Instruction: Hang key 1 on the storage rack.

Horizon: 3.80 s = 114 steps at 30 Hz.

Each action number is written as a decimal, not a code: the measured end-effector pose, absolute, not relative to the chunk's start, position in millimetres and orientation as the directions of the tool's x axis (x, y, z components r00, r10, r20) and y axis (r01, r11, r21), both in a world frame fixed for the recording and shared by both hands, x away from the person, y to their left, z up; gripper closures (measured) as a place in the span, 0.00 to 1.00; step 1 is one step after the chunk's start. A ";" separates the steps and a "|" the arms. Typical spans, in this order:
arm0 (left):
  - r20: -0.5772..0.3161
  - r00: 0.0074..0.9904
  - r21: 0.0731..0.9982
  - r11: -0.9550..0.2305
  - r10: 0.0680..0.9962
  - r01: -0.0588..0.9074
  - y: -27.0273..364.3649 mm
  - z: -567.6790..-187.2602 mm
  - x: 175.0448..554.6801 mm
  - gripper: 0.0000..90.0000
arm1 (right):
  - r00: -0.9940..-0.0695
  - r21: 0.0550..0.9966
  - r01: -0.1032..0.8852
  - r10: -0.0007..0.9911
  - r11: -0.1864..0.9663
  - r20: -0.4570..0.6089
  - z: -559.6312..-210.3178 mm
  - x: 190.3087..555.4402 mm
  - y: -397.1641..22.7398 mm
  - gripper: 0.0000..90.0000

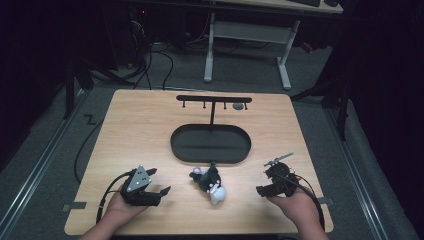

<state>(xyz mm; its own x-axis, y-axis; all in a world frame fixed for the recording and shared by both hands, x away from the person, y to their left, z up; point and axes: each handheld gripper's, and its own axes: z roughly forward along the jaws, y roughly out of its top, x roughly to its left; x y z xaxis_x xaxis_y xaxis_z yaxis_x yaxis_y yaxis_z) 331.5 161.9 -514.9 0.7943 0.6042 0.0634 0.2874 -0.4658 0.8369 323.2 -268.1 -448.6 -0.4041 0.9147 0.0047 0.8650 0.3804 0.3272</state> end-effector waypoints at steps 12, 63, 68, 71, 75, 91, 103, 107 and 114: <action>0.089 0.788 0.831 -0.482 0.609 0.278 160.9 -512.4 325.7 0.23 | -0.364 0.310 0.882 0.931 0.354 -0.028 -434.8 312.6 -304.0 0.40; 0.110 0.794 0.812 -0.514 0.598 0.275 163.7 -516.4 323.7 0.25 | -0.084 0.233 0.970 0.993 0.063 0.083 -484.5 347.7 -372.3 0.66; 0.107 0.797 0.811 -0.516 0.594 0.276 163.4 -517.0 323.8 0.25 | -0.083 0.217 0.974 0.993 0.063 0.083 -487.6 350.8 -368.7 0.68; 0.106 0.799 0.810 -0.518 0.592 0.276 163.2 -517.1 324.0 0.25 | -0.083 0.212 0.975 0.993 0.065 0.078 -487.8 351.3 -368.0 0.68; 0.109 0.801 0.809 -0.521 0.589 0.273 162.8 -517.0 323.6 0.25 | -0.090 0.207 0.975 0.994 0.076 0.058 -488.0 351.9 -365.4 0.68; 0.113 0.802 0.808 -0.524 0.586 0.270 162.5 -517.0 323.1 0.25 | -0.113 0.196 0.975 0.993 0.103 0.037 -485.3 353.4 -360.5 0.71; 0.115 0.806 0.807 -0.528 0.580 0.264 160.9 -516.7 322.7 0.26 | -0.220 0.228 0.951 0.975 0.210 0.022 -448.4 343.2 -344.6 0.71; 0.111 0.808 0.811 -0.522 0.579 0.264 160.1 -515.8 322.7 0.26 | -0.243 0.220 0.946 0.970 0.237 -0.001 -429.5 341.0 -334.9 0.72; 0.108 0.811 0.813 -0.520 0.575 0.260 158.3 -515.1 322.8 0.26 | -0.266 0.246 0.933 0.964 0.262 -0.017 -400.0 339.1 -327.1 0.72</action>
